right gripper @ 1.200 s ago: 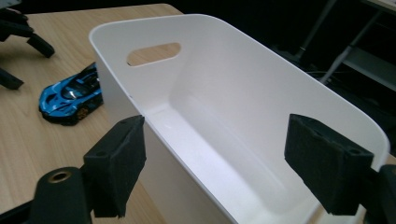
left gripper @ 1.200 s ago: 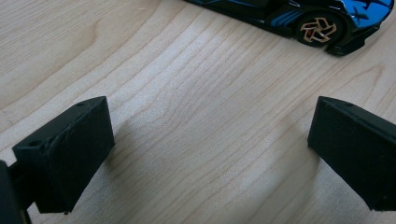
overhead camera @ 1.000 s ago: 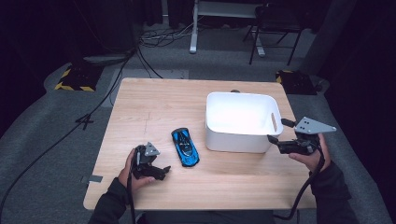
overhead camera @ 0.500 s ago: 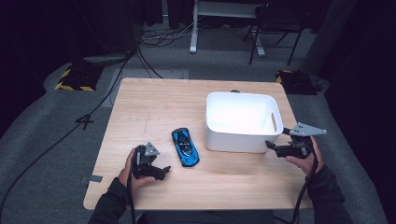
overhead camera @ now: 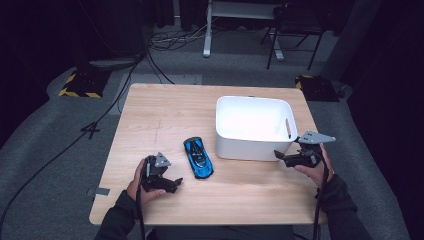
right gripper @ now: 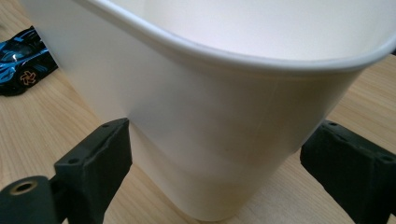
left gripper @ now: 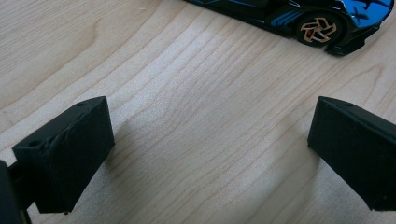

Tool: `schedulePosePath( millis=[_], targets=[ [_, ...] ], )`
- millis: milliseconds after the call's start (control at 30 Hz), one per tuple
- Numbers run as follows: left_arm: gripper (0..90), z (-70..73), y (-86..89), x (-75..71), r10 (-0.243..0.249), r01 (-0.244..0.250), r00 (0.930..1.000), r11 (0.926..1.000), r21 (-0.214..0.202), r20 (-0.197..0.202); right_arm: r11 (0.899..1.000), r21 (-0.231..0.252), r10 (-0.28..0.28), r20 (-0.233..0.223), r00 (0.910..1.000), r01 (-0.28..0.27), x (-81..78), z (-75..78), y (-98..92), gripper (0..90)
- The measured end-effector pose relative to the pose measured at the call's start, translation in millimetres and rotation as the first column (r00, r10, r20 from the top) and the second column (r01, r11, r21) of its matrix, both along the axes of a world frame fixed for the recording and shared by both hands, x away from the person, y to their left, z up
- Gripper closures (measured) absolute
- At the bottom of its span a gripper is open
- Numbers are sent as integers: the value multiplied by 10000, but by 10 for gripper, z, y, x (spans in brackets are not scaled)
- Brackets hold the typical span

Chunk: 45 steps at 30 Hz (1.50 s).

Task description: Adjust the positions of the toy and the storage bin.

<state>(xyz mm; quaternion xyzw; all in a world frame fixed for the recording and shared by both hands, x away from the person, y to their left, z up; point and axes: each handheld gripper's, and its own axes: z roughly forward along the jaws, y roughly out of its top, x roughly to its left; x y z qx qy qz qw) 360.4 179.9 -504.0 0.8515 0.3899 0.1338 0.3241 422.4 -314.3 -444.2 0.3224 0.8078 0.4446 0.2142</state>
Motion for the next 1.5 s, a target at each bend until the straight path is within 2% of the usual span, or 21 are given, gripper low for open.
schedulePosePath(
  millis=[200,300,400,433,500,567,700,833,900,933,1033,1133,1200,1267,1300,1500],
  targets=[
    [6,2,1,0,5,-5,10000,10000,34,16,10000,-13,-21,35,10000,21,55,-13,78,92],
    [6,1,1,0,8,-8,10000,10000,32,18,9996,-290,-30,-54,10000,28,64,-34,85,103],
    [6,2,1,-2,18,-18,10000,10000,45,19,10000,-65,-53,-340,9994,50,45,-67,2,180],
    [7,5,0,-8,32,-32,10000,10000,42,-66,9999,-113,-28,-390,9992,23,36,-84,-38,189],
    [7,8,-2,-12,-10,9,10000,9999,132,77,9997,-186,-150,-580,9982,139,6,-124,-109,168],
    [7,7,-13,-26,124,-125,9998,9998,123,125,9993,-350,-178,-695,9974,154,-26,-171,-174,169],
    [9,12,-78,-93,-42,42,10000,9999,120,28,9953,-971,-161,-1030,9946,60,-99,-301,-226,169],
    [8,7,-224,-177,-168,169,9999,9998,56,-39,9896,-1430,-61,-1300,9915,-126,-172,-427,-255,174],
    [8,8,-312,-189,-229,230,9997,9997,42,-80,9898,-1415,-38,-1340,9910,-153,-200,-467,-270,174],
    [8,10,-349,-178,-337,337,9994,9994,95,67,9908,-1348,-100,-1455,9893,-98,-215,-483,-271,174],
    [6,11,-467,-133,-3,2,10000,9999,119,59,9878,-1545,-82,-1600,9871,-168,-233,-542,-271,165],
    [6,15,-585,-86,525,-524,9985,9985,129,-141,9909,-1345,-184,-1653,9861,-40,-226,-549,-293,170],
    [6,15,-655,-35,599,-600,9982,9981,144,16,9932,-1161,-193,-1760,9842,-13,-214,-565,-314,168],
    [6,15,-698,-9,684,-684,9976,9976,102,-75,9944,-1054,-200,-1848,9826,5,-205,-581,-327,161],
    [5,15,-716,3,696,-696,9976,9974,161,23,9947,-1028,-210,-1867,9822,17,-204,-580,-327,161],
    [6,16,-753,9,461,-461,9989,9988,162,-1,9953,-970,-201,-1747,9844,31,-210,-593,-326,156]
  ],
)
